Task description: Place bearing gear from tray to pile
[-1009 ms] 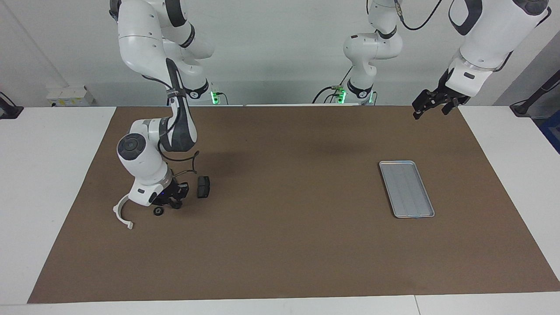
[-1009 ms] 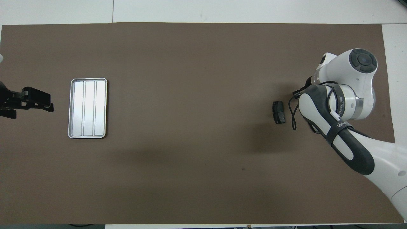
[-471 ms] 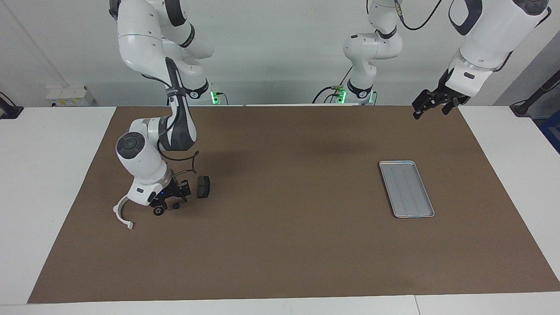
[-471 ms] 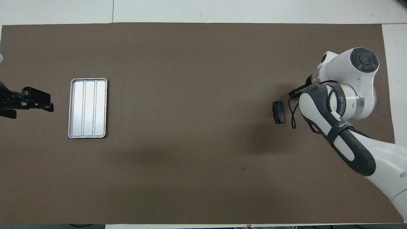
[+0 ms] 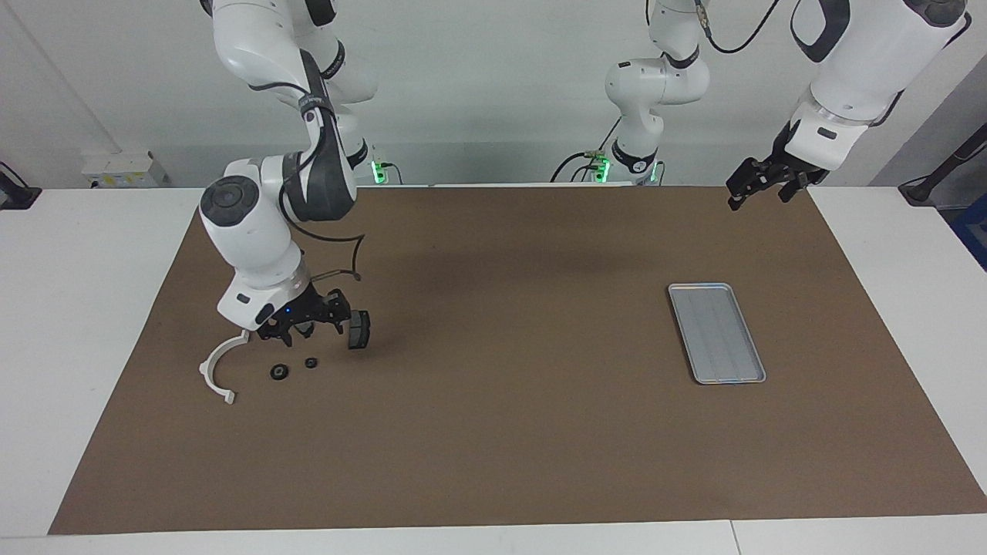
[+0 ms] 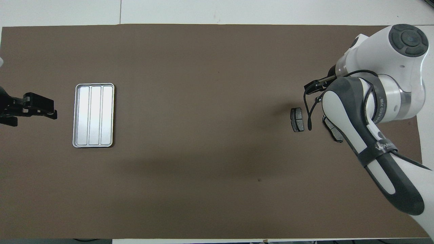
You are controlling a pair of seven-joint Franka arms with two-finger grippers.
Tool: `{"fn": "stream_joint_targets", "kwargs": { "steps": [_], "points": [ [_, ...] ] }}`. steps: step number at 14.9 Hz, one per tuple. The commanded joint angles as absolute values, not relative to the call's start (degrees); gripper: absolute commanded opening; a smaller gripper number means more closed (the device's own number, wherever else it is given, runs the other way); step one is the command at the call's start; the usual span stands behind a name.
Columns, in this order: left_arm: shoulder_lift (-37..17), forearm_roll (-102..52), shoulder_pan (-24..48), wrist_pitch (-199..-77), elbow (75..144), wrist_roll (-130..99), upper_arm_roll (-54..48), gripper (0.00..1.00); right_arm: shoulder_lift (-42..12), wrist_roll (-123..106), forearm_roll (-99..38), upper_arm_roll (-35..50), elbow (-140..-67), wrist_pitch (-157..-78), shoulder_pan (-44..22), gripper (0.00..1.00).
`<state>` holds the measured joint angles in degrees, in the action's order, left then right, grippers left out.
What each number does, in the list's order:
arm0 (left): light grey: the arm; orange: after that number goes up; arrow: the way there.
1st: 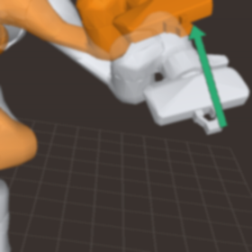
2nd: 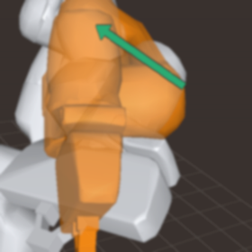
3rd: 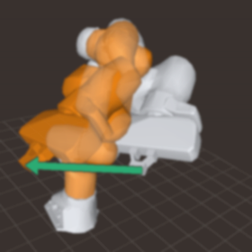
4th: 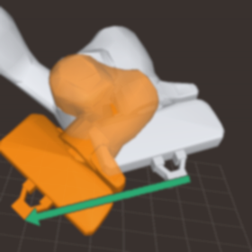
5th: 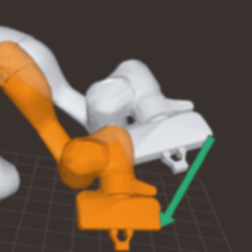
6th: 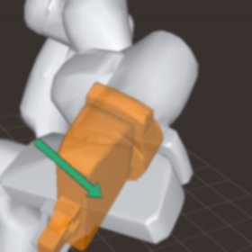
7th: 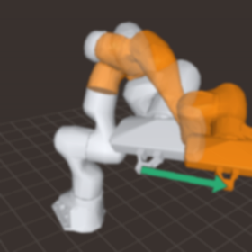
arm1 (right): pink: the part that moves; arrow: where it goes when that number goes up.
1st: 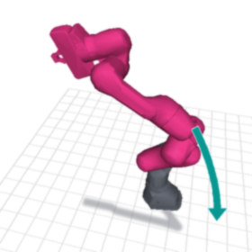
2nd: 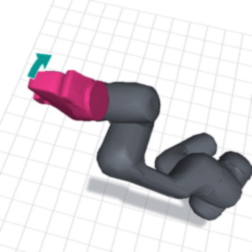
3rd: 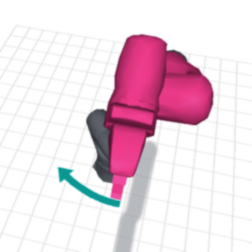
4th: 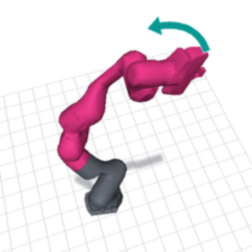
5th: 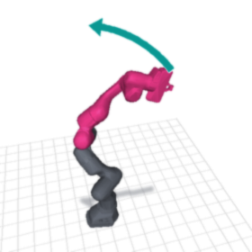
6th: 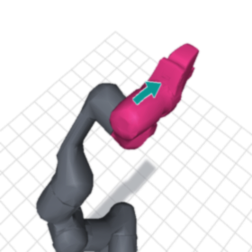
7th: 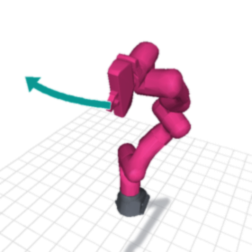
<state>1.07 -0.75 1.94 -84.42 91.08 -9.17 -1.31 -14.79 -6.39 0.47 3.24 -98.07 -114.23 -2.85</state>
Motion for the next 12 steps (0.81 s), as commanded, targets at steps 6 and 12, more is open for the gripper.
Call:
{"fn": "stream_joint_targets", "kwargs": {
  "steps": [6, 12],
  "points": [
    [2.46, 0.18, 1.93, -85.17, 92.29, -8.53, -1.41, 1.00, -2.20, -12.14, 4.75, 3.34, -94.83, -105.02, 5.35, 1.00],
    [2.55, 0.18, 1.93, -85.17, 92.29, -8.53, -1.41, 1.00, 2.81, -10.91, -0.07, 3.16, -94.31, -96.17, 7.56, 1.00]
  ]
}}
